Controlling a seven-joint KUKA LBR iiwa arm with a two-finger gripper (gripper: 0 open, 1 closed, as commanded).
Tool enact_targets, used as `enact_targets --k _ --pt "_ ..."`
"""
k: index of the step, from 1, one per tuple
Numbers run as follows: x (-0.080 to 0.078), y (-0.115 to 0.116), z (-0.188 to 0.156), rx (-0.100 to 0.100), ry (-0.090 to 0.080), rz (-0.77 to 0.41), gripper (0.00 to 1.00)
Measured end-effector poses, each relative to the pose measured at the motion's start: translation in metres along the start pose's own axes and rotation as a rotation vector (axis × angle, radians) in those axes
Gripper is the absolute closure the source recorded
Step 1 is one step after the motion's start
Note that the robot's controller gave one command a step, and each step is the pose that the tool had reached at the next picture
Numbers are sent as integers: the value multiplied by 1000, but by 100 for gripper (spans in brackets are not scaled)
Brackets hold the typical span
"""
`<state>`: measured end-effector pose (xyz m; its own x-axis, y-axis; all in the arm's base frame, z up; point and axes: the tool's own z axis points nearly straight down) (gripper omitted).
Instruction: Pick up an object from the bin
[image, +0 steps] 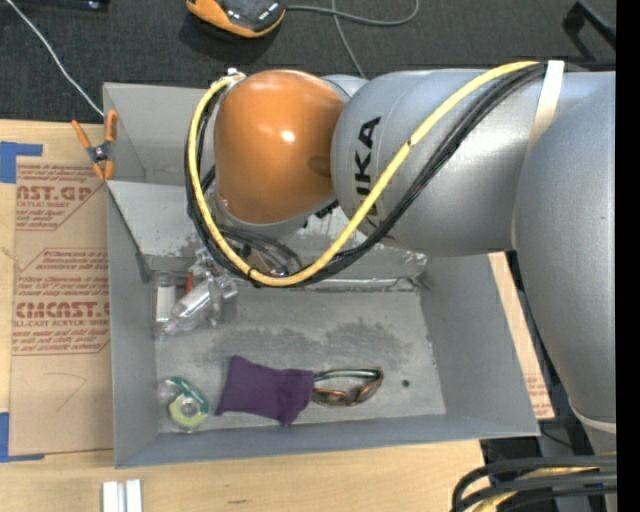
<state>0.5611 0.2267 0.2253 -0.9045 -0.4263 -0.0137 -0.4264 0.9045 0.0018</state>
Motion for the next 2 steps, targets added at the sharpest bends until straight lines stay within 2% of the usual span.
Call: enact_targets --k 1,2 --pt "-1 -3 21 0 -3 -3 100" --pt "-5 10 86 -2 1 -307 100"
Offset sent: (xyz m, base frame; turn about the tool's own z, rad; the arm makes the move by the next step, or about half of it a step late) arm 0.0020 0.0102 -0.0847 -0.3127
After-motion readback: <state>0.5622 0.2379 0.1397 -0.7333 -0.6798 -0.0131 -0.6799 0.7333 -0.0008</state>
